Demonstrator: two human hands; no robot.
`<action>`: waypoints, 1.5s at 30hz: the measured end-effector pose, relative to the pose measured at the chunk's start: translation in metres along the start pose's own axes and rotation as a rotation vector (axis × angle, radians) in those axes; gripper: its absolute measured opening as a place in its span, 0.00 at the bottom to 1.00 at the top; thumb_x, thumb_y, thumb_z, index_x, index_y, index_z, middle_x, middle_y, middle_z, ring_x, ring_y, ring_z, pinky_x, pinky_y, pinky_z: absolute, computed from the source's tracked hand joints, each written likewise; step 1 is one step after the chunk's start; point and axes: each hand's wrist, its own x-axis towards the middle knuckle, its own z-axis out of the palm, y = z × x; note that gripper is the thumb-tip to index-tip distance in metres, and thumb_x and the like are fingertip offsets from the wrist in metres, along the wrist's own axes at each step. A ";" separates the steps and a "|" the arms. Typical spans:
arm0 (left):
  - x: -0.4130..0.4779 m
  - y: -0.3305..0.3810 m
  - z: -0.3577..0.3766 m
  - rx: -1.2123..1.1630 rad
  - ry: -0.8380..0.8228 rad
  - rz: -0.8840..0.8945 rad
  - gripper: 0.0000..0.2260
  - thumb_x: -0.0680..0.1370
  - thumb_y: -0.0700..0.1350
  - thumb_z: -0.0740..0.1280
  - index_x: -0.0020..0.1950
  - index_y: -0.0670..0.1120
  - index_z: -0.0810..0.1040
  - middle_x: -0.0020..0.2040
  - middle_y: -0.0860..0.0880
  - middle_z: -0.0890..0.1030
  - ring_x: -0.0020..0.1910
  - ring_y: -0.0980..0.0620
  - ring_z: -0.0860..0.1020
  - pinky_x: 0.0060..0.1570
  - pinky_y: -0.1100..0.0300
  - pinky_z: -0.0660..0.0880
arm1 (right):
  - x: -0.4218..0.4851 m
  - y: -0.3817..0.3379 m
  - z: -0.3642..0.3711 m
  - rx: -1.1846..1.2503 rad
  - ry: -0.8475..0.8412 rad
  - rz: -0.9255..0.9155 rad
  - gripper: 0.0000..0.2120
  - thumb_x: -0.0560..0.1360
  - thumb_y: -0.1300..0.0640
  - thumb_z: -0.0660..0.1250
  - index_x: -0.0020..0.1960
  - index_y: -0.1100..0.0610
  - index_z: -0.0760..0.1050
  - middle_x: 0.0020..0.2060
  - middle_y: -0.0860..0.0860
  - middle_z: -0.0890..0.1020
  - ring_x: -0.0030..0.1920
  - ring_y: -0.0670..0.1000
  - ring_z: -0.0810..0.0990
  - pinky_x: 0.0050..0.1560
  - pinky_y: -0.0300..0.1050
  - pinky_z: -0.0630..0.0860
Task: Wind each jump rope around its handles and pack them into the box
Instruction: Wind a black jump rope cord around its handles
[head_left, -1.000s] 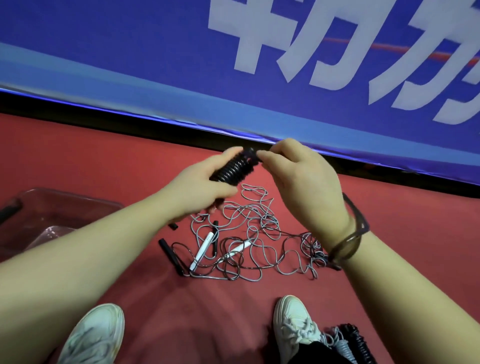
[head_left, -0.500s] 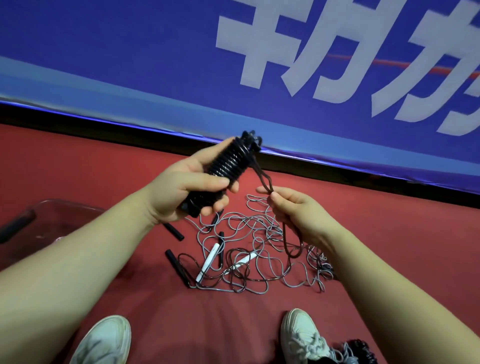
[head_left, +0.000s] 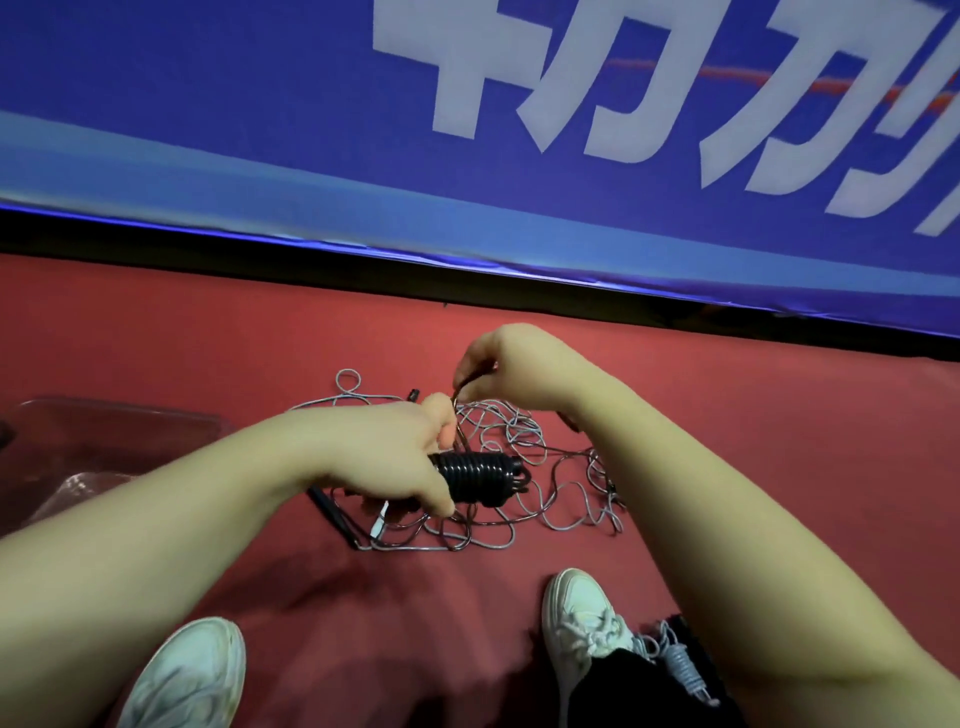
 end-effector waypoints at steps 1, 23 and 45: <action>0.004 -0.002 0.003 -0.031 0.013 -0.055 0.20 0.70 0.41 0.73 0.50 0.48 0.63 0.42 0.41 0.82 0.23 0.53 0.73 0.23 0.61 0.69 | -0.002 -0.005 -0.002 -0.047 0.040 -0.003 0.08 0.71 0.54 0.72 0.50 0.53 0.82 0.45 0.48 0.83 0.47 0.48 0.80 0.49 0.43 0.76; 0.016 -0.018 -0.004 -0.740 0.245 0.063 0.20 0.73 0.30 0.65 0.56 0.53 0.75 0.35 0.48 0.77 0.24 0.50 0.72 0.19 0.65 0.65 | -0.038 -0.037 -0.032 -0.715 0.275 -0.343 0.16 0.77 0.59 0.61 0.63 0.50 0.75 0.54 0.50 0.76 0.49 0.56 0.78 0.36 0.44 0.65; -0.008 -0.003 -0.017 -0.161 0.005 0.341 0.23 0.69 0.47 0.75 0.58 0.63 0.71 0.40 0.52 0.81 0.34 0.55 0.77 0.37 0.63 0.73 | -0.028 0.041 -0.005 0.243 -0.382 -0.043 0.06 0.73 0.61 0.69 0.41 0.51 0.80 0.28 0.39 0.76 0.30 0.38 0.71 0.38 0.33 0.67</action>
